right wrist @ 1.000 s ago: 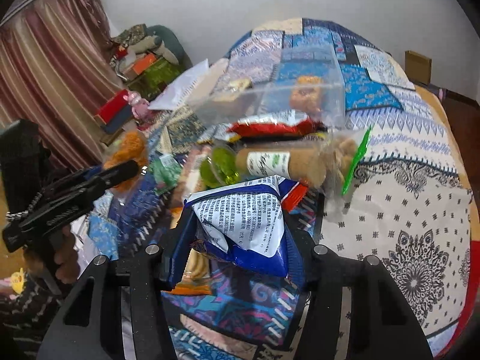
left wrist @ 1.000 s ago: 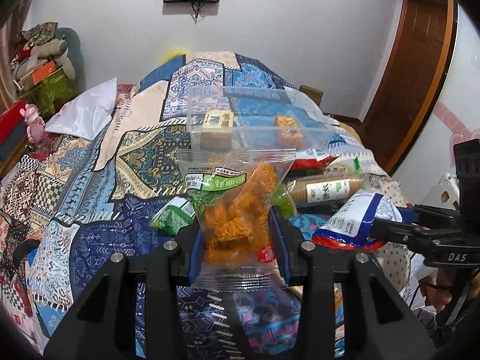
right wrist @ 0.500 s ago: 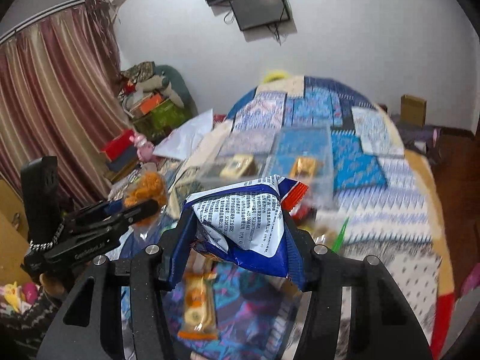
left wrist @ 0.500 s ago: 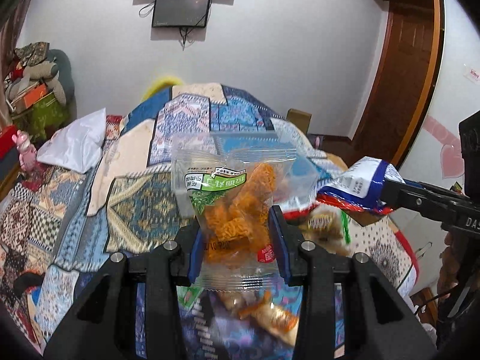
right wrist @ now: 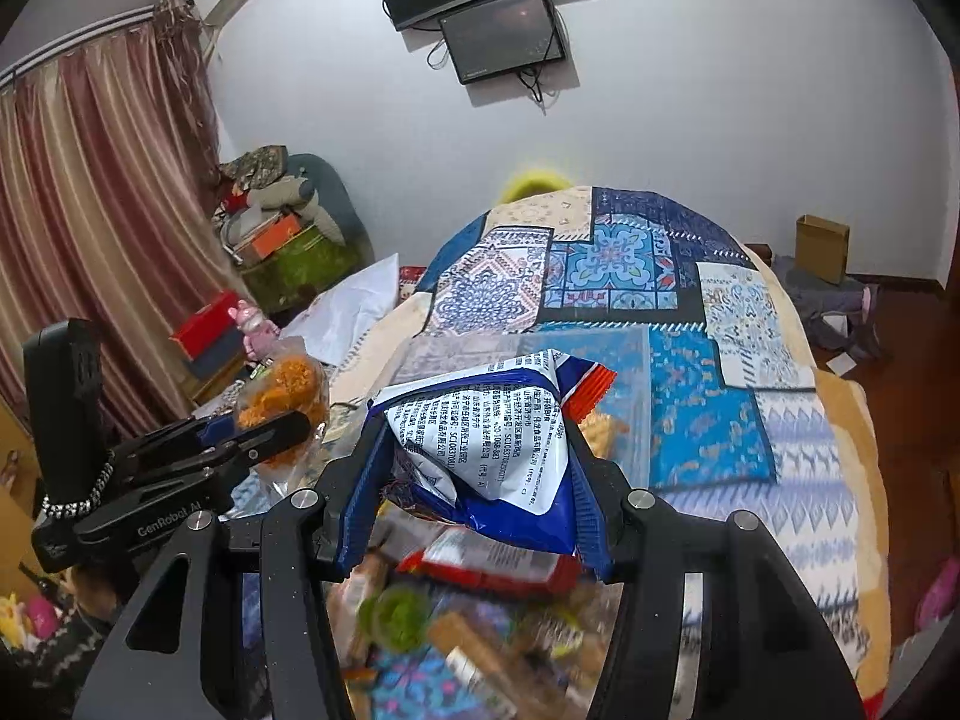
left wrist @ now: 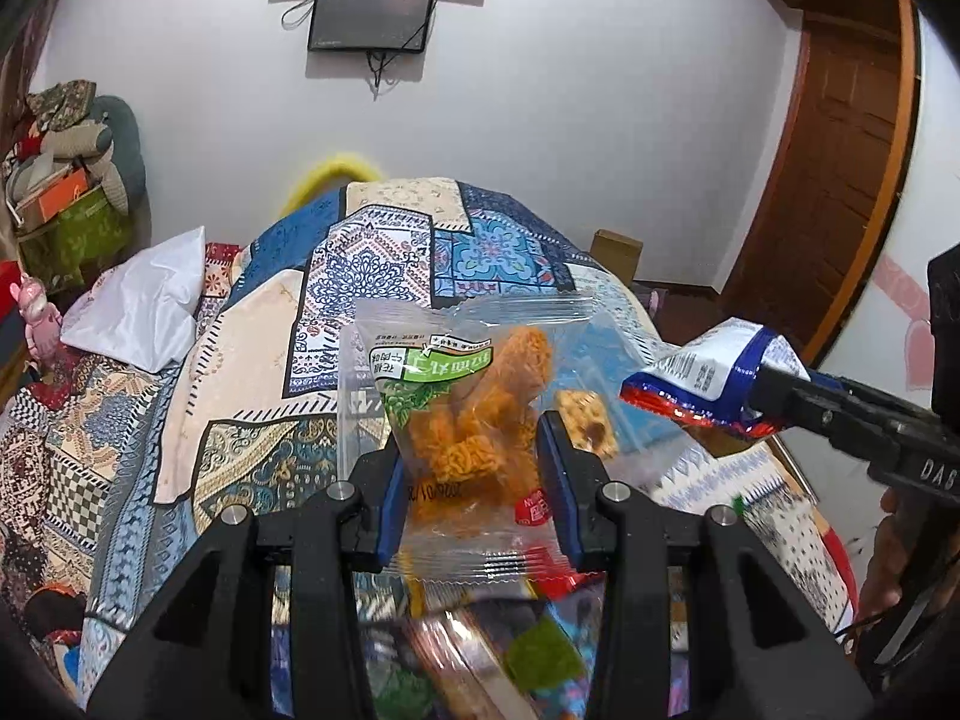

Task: Organize snacks
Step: 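Lower both bags into the clear box and open both grippers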

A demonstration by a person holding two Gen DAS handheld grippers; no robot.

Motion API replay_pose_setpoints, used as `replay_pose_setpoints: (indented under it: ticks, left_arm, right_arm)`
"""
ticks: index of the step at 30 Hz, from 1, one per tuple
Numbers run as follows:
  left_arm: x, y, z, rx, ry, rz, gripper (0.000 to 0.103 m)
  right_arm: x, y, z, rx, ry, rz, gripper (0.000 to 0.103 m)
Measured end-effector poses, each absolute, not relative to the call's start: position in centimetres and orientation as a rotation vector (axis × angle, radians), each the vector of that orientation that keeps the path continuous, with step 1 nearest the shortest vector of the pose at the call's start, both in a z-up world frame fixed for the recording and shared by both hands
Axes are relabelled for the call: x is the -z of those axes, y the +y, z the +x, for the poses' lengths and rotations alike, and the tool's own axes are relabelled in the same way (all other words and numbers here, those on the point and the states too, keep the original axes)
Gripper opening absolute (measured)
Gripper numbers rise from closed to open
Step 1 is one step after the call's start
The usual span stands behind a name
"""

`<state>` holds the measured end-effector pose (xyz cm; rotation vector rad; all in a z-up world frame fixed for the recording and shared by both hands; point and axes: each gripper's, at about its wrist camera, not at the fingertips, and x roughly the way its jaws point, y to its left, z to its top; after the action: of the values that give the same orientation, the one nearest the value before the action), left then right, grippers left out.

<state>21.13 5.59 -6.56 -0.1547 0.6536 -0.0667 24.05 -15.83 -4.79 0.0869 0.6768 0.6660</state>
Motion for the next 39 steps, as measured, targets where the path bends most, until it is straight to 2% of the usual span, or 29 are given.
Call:
replay_pose_setpoints:
  ticks: [22, 26, 30, 39]
  left_arm:
    - [13.0, 6.1, 31.3, 0.030, 0.811, -0.128, 0.040]
    - [13.3, 6.4, 31.5, 0.004, 0.814, -0.142, 0.041]
    - [12.4, 6.6, 30.8, 0.005, 0.788, -0.144, 0.052]
    - [8.5, 6.3, 26.1, 0.022, 0.744, -0.134, 0.054]
  right_arm:
    - [12.0, -9.8, 32.8, -0.629, 0.862, -0.070, 0.052]
    - [12.7, -9.5, 33.0, -0.610, 0.888, -0.086, 0.058]
    - [12.1, -9.7, 32.7, -0.604, 0.877, -0.088, 0.061]
    - [7.7, -12.3, 29.8, -0.619, 0.798, -0.036, 0.061]
